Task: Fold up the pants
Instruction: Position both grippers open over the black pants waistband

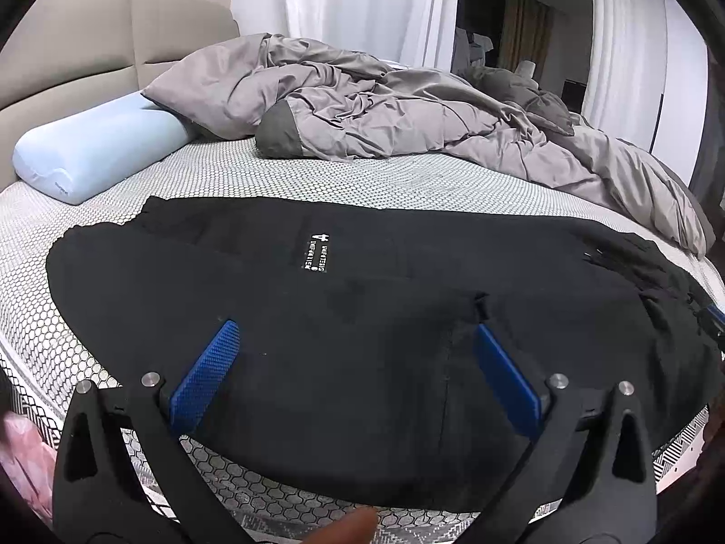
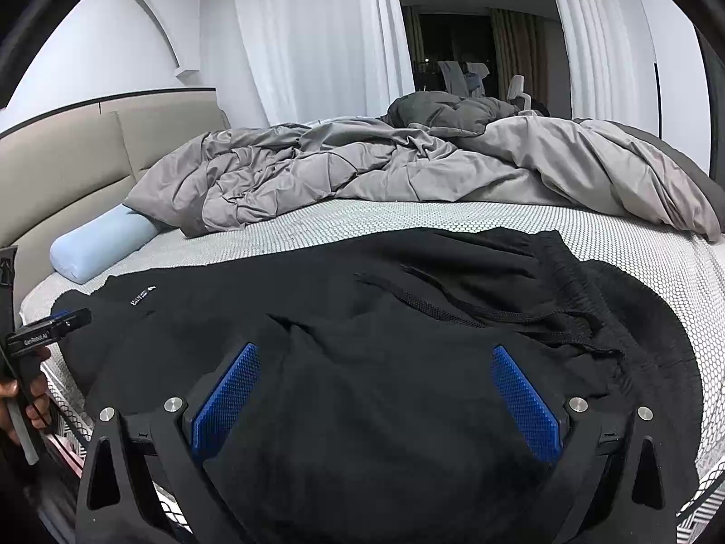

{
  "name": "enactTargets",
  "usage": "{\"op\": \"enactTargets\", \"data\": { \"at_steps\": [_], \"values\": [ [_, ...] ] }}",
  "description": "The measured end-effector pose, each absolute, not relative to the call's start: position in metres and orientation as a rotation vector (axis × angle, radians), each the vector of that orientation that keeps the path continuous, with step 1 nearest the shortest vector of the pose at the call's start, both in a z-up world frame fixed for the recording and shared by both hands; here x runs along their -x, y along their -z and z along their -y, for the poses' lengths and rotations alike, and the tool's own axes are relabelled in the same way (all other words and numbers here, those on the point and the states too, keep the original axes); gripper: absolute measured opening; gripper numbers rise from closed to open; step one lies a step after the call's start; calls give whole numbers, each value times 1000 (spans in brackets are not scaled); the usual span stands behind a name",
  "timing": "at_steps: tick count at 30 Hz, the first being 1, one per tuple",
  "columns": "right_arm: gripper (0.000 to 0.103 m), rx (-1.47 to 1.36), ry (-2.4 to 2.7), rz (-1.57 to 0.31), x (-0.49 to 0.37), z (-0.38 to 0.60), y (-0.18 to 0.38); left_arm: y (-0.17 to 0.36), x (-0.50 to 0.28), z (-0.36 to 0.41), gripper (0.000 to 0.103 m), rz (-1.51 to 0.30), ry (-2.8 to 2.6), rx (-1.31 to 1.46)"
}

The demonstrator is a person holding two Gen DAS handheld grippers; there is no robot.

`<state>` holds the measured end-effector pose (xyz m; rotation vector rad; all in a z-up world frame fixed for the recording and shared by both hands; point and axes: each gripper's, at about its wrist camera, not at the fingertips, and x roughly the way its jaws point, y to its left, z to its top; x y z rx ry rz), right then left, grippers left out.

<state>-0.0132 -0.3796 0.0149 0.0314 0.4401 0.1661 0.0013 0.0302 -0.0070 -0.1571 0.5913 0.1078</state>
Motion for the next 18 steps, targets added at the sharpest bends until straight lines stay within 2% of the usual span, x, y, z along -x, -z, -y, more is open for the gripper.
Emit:
{"op": "enactTargets", "data": {
  "at_steps": [18],
  "values": [
    [103, 17, -136, -454, -3, 378, -16, 5, 7, -40, 102, -609, -79, 161]
  ]
}}
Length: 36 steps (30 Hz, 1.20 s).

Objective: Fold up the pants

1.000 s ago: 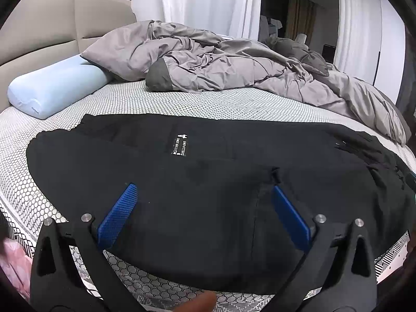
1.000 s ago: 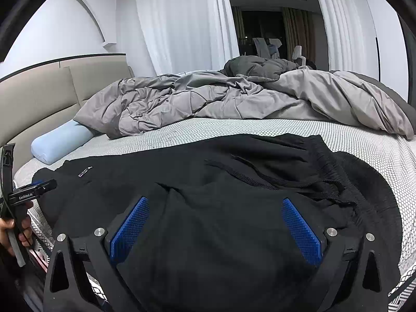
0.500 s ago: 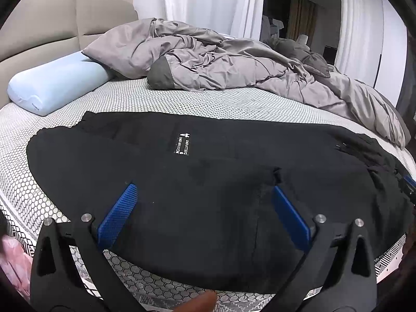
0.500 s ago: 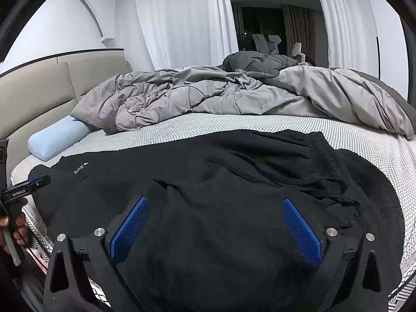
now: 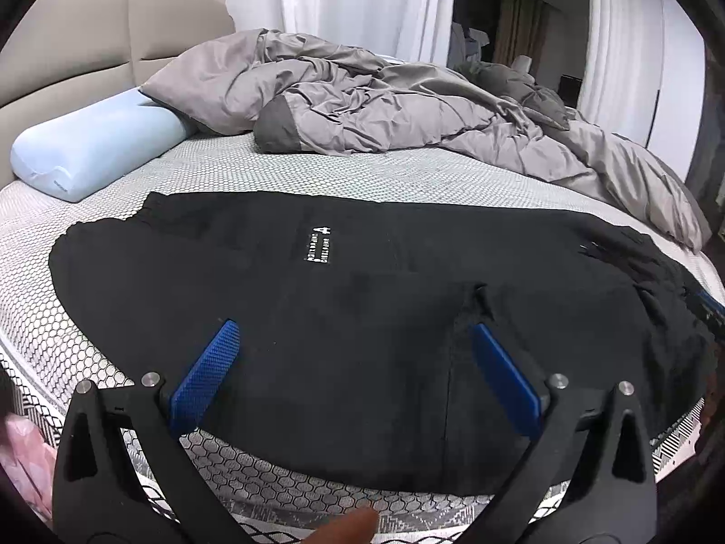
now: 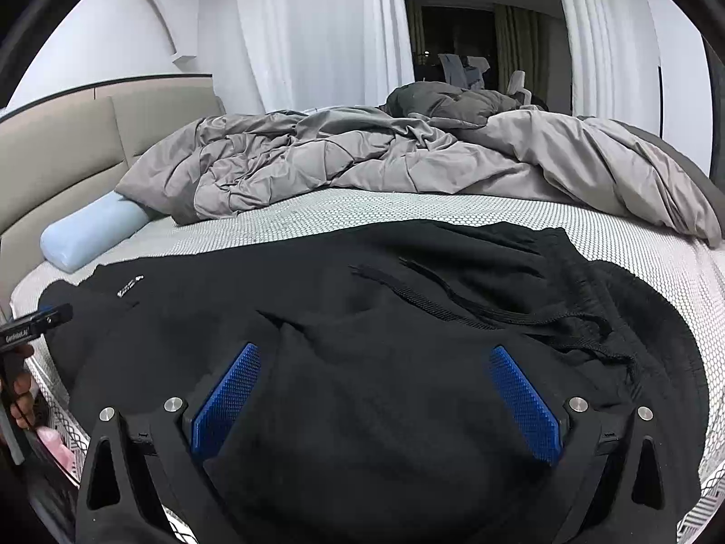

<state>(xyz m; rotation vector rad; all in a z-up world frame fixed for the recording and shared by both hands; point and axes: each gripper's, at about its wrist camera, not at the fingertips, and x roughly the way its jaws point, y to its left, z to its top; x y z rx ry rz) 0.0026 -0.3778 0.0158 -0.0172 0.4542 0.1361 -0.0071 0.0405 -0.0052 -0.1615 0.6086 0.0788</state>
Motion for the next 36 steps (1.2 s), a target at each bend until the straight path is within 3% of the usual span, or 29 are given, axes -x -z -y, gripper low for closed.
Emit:
{"op": "enactTargets", "data": {
  "at_steps": [19, 25, 31, 33, 34, 36],
  "values": [
    [103, -8, -103, -453, -50, 393, -64, -44, -56, -154, 102, -675, -187, 175],
    [103, 24, -46, -564, -99, 428, -79, -64, -111, -200, 102, -687, -236, 130],
    [103, -141, -3, -722, -150, 504, -65, -69, -173, -267, 102, -761, -201, 120],
    [97, -180, -11, -788, -167, 524, -54, -60, -199, -290, 102, -825, -185, 126],
    [87, -206, -8, -826, -176, 535, -47, -55, -210, -300, 100, -860, -174, 138],
    [85, -258, -26, -893, -194, 549, -34, -41, -229, -312, 83, -934, -131, 174]
  ]
}}
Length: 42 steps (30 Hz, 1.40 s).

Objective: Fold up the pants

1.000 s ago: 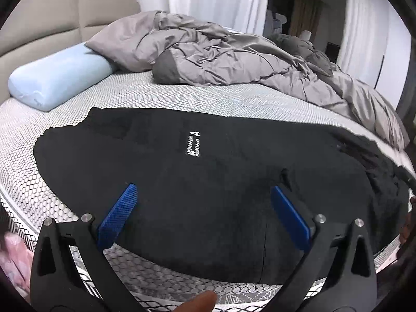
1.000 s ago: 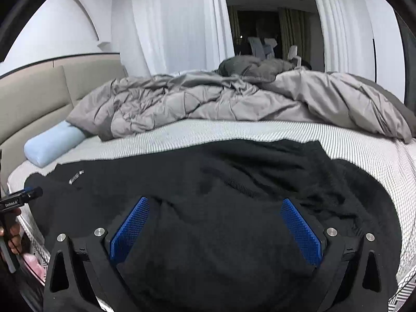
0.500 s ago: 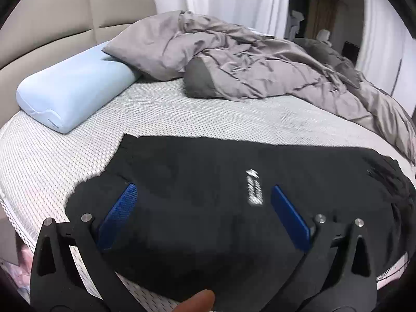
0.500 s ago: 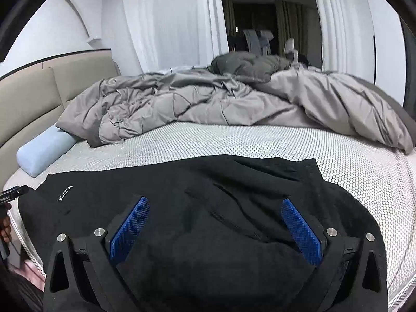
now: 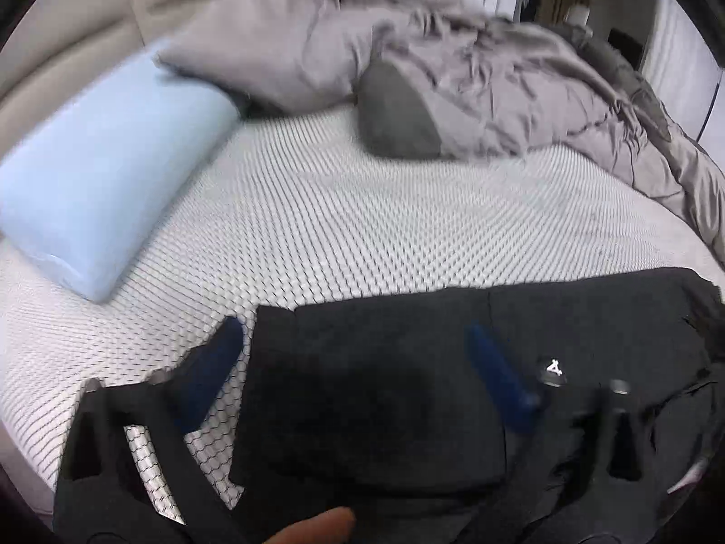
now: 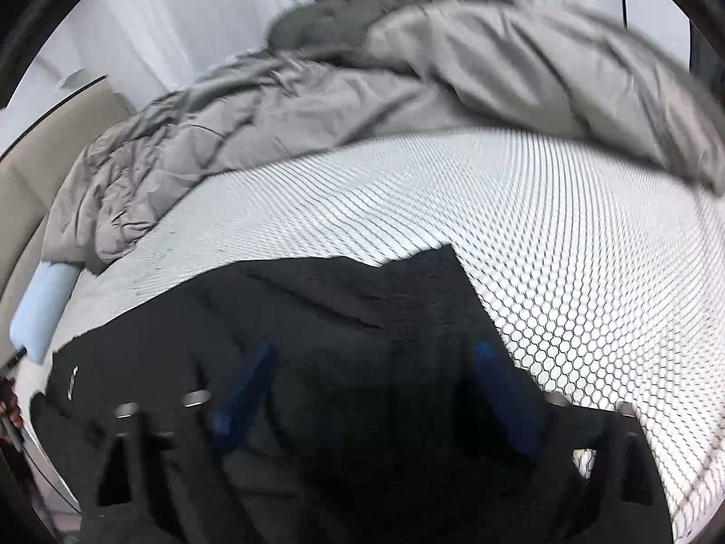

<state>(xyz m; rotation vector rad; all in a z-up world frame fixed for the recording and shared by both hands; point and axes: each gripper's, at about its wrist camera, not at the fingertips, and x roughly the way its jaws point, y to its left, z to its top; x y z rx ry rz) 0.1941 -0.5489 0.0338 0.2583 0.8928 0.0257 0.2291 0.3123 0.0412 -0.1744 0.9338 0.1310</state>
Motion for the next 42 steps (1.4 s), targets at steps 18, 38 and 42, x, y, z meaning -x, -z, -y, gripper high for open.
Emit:
{"op": "enactTargets", "data": {
  "at_steps": [18, 38, 42],
  "values": [
    [85, -249, -120, -968, -215, 560, -1, 61, -282, -373, 82, -1216, -32, 303],
    [6, -198, 170, -702, -267, 571, -49, 11, -344, -351, 28, -1023, -228, 322],
    [29, -165, 261, -802, -272, 560, -50, -18, -303, -352, 37, -912, -167, 361]
  ]
}}
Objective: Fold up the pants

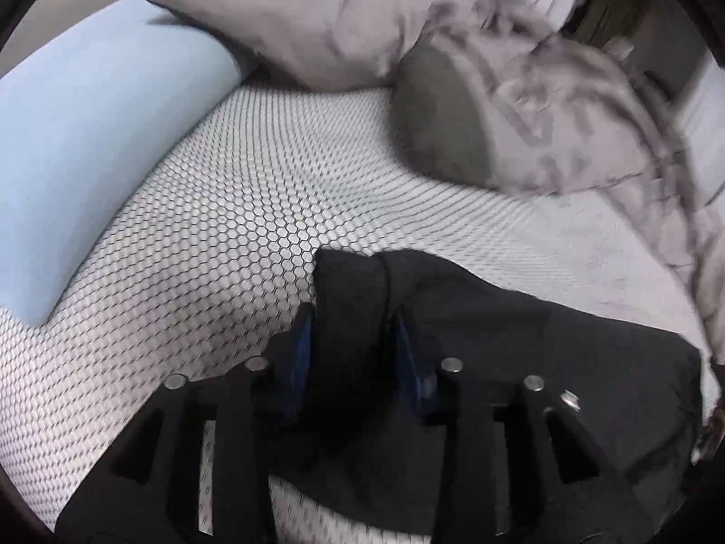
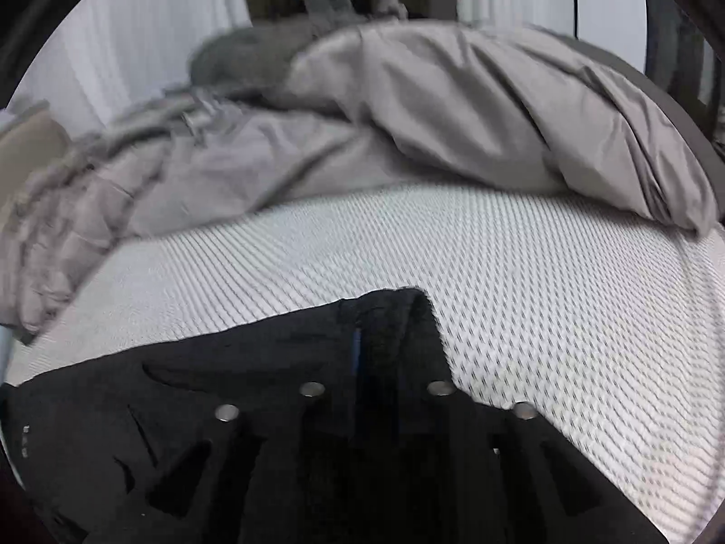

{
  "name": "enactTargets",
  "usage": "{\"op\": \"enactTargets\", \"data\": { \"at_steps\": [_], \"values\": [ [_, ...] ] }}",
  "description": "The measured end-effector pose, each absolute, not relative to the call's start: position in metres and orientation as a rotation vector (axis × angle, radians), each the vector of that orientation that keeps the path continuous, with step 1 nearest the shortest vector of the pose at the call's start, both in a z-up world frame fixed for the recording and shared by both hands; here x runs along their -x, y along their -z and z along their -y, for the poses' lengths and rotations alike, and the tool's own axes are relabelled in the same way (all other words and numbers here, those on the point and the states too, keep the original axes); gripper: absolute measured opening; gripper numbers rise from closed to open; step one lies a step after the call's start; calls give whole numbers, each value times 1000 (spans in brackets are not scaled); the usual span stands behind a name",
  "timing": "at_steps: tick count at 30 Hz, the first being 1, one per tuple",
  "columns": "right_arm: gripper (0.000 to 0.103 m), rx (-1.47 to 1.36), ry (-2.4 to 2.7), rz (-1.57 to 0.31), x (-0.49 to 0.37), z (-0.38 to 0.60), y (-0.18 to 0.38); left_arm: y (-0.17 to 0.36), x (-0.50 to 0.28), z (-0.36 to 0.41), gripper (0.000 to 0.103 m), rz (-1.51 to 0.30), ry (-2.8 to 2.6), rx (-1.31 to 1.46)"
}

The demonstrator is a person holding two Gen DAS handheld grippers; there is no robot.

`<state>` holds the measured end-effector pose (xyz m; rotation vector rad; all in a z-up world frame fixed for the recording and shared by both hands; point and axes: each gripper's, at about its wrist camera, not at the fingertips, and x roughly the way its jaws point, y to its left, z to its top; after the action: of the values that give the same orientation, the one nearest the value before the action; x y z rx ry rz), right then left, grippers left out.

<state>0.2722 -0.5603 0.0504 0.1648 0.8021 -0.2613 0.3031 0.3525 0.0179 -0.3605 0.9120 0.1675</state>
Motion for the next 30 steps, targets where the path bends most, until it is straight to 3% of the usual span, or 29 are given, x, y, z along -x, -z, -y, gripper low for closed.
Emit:
{"op": "enactTargets", "data": {
  "at_steps": [1, 2, 4, 5, 10, 12, 13, 14, 15, 16, 17, 20, 25, 28, 30],
  "values": [
    [47, -160, 248, -790, -259, 555, -56, -25, -287, -355, 48, -885, -169, 361],
    [66, -159, 229, -754, -243, 551, -61, -33, -270, -357, 72, -857, -186, 362],
    [89, -173, 182, -650, -202, 539, -74, -45, -229, -360, 90, -806, -224, 365],
    [94, -181, 159, -629, -188, 534, -77, -47, -209, -362, 91, -779, -224, 381],
    [95, -218, 12, -598, -136, 493, -90, -9, -137, -361, 91, -833, -175, 521],
    [97, -213, -39, -582, -124, 473, -89, 20, -120, -353, 90, -925, -189, 527],
    [97, -210, -61, -583, -119, 465, -82, 32, -116, -351, 82, -969, -188, 545],
    [97, -206, -79, -589, -114, 457, -78, 41, -111, -351, 67, -998, -171, 579],
    [97, -205, -92, -597, -104, 449, -74, 48, -103, -347, 64, -977, -130, 633],
    [97, -220, -107, -604, -97, 444, -66, 48, -97, -343, 51, -945, -103, 650],
    [97, -235, -121, -609, -93, 443, -61, 49, -95, -336, 29, -925, -72, 650],
    [97, -263, -154, -628, -89, 443, -42, 37, -83, -319, 20, -836, -98, 616],
    [97, -302, -134, -635, -88, 455, -31, 11, -39, -302, 19, -784, -91, 589],
    [97, -287, -123, -635, -85, 461, -29, 37, -24, -303, 31, -951, -174, 526],
    [97, -270, -117, -653, -83, 462, -27, 55, -12, -308, 34, -1000, -156, 545]
  ]
}}
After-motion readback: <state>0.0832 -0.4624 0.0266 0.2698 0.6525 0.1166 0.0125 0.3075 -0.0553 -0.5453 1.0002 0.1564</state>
